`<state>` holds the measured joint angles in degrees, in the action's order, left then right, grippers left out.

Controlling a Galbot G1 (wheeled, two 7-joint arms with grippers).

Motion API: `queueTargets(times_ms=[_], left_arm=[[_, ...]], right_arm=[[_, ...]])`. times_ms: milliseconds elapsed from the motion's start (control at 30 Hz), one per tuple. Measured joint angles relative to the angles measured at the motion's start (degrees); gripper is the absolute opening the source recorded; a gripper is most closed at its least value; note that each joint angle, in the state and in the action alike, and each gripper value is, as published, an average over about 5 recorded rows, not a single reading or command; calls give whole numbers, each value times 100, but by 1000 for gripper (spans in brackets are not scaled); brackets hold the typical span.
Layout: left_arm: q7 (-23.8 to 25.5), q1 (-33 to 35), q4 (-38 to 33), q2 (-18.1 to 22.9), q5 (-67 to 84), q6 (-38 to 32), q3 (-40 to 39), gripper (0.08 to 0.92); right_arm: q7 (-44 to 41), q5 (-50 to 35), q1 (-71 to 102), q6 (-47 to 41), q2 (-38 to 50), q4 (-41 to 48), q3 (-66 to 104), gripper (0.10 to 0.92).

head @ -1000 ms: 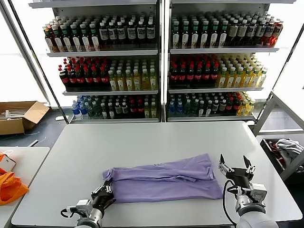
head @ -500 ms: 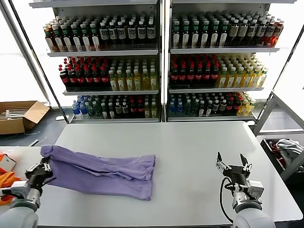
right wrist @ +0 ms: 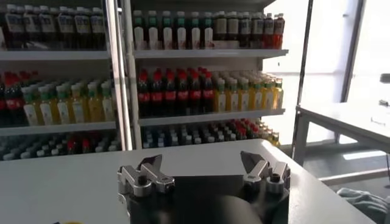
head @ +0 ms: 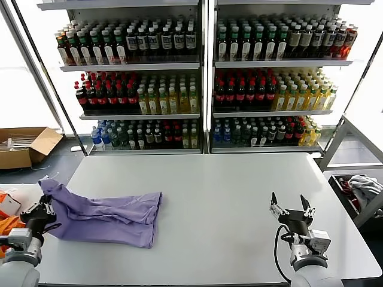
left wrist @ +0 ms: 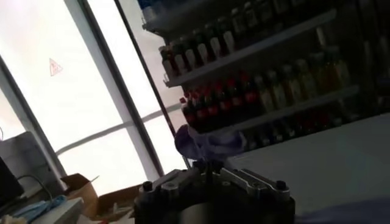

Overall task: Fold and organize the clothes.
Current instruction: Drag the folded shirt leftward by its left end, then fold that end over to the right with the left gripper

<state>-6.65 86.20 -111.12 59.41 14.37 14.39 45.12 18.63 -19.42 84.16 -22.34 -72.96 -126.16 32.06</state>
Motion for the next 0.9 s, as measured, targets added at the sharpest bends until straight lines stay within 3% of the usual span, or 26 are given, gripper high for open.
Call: queueTargets(times_ms=[267,900], left_arm=[[4,-133,-88,385,-82,137,-920,103],[-212,-755,-362,565,425,663,-2448,103]], right_arm=[[10,83,227,51,-103,-160,63,823],[12,357,521,158,-428,-195,92,823]])
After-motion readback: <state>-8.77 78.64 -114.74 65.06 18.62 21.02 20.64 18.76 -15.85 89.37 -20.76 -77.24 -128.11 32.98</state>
